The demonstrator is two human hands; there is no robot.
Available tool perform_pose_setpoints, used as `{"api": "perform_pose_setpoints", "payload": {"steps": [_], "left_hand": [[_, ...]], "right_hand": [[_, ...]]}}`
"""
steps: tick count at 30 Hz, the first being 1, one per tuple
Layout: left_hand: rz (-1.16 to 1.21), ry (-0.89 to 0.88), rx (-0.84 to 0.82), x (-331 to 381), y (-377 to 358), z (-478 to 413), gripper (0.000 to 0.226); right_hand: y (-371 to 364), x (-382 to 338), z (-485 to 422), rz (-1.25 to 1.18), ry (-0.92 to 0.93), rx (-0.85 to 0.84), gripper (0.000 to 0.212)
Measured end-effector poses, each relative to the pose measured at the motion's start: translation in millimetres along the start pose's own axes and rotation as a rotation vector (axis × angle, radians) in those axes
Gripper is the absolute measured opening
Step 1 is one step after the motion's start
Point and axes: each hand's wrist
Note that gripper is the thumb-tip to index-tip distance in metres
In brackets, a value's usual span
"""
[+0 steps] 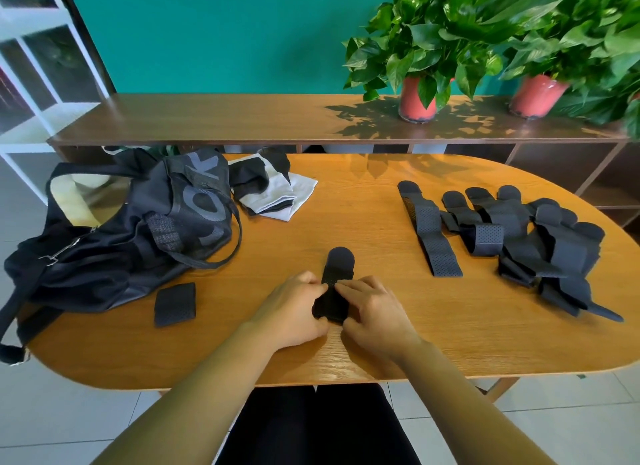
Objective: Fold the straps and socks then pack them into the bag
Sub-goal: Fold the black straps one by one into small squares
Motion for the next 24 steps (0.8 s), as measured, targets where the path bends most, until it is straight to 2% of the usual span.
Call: {"api": "perform_pose_setpoints", "payload": {"steps": [7,12,16,20,24], "left_hand": [[-0.016,-0.061,0.004,-2.9,0.9,6.2,0.041],[0.025,-0.025,-0.023,0.9,4.3,-1.6,0.028],[0.137,-0.042,-0.026,1.6,4.0,-7.6,0.029],[0.215,-0.102,-0.005,-4.5,-5.3,-11.0,0.020],[0.248,-0.035,0.076,-5.6,-12.7,-15.0,0.012]], "right_hand": [[4.1,-0.7,6.3,-0.056,-0.015,-0.001,0.043],[7.6,0.5,5.4,-0.173,-0.094,-0.062,0.056],[5.9,3.2,4.4,-0.245,-0.123,0.110,0.032],[5.2,6.0,4.6,-0.300,-0.161,0.145,0.030],[0.1,10.7,5.1,-0.390,-0.210,0.214,0.023]]}}
Point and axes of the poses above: each hand's wrist, its own z-axis away from the middle knuckle, its own y-axis out of the back of the hand, x = y × z, and after that the axes turned 15 degrees about y, right-handed
